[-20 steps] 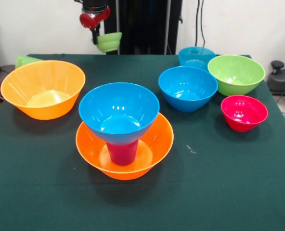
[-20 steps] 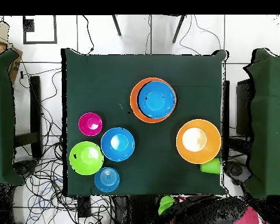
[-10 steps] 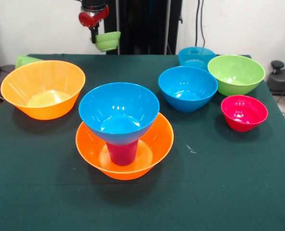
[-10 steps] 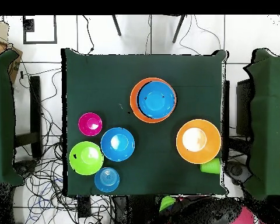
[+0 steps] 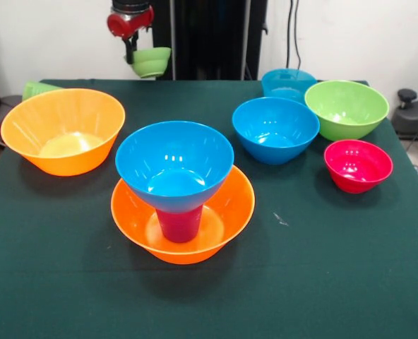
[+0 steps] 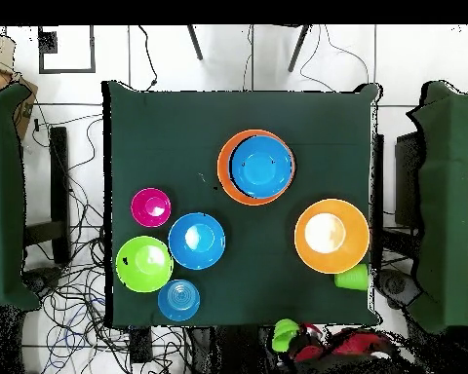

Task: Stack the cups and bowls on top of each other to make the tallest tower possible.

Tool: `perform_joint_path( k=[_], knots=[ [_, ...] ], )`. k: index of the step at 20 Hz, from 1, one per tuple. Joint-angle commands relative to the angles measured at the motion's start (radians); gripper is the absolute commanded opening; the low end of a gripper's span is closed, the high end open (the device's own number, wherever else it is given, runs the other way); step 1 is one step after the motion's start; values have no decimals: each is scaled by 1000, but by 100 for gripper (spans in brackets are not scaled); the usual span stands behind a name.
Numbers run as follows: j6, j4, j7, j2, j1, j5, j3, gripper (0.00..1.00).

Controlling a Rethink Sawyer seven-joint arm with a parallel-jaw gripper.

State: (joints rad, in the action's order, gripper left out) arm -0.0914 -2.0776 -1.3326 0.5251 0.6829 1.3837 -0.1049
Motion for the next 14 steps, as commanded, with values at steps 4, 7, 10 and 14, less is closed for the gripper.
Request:
perform_joint_path(
  k=[4, 7, 10, 14],
  knots=[
    [265, -129, 67, 195, 219, -217, 397, 0],
    [330, -177, 132, 268, 275, -312, 473, 0],
    [384, -208, 167, 326, 312, -393, 538, 0],
    [452, -257, 211, 414, 353, -479, 612, 0]
  ],
)
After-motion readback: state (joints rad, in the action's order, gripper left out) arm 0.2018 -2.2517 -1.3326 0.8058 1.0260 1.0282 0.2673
